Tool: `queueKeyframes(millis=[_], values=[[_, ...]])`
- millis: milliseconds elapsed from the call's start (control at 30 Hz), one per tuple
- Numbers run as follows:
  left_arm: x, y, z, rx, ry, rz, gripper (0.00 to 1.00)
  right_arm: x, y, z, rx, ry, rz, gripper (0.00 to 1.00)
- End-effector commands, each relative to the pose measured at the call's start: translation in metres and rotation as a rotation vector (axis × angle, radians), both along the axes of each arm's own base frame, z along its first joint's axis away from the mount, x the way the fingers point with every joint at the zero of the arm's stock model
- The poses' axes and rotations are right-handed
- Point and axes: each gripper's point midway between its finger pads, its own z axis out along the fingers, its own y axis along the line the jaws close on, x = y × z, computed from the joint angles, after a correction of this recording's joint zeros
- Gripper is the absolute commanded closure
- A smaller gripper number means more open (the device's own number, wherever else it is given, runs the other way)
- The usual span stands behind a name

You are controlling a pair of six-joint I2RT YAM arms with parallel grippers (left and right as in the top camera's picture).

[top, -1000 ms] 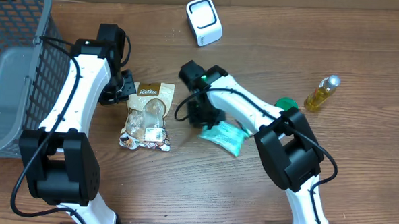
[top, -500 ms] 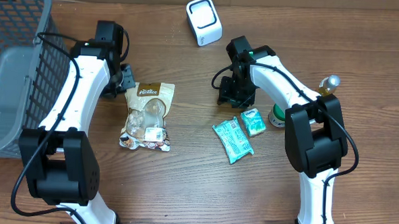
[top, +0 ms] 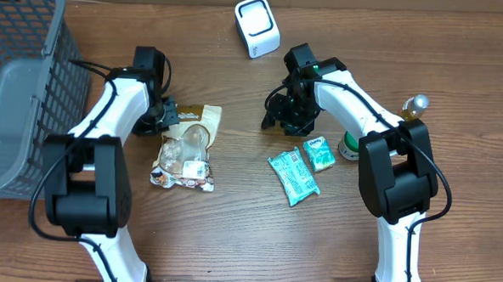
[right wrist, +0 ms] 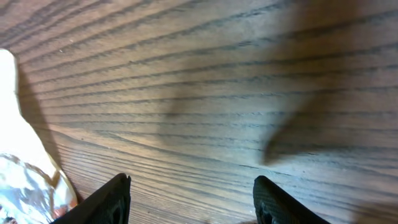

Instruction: Scan the item barcode

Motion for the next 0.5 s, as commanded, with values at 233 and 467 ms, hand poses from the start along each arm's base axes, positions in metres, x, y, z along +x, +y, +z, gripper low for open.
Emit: queueKeyframes(millis=[233, 467], values=[[0.003, -0.079, 0.001, -0.429, -0.029, -0.322, 0.92, 0.000, 0.001, -0.006, 0.008, 0.004, 0.007, 0.26], [0.004, -0.082, 0.036, -0.451, 0.006, -0.360, 0.91, -0.017, 0.027, 0.008, 0.201, -0.026, 0.265, 0.18]])
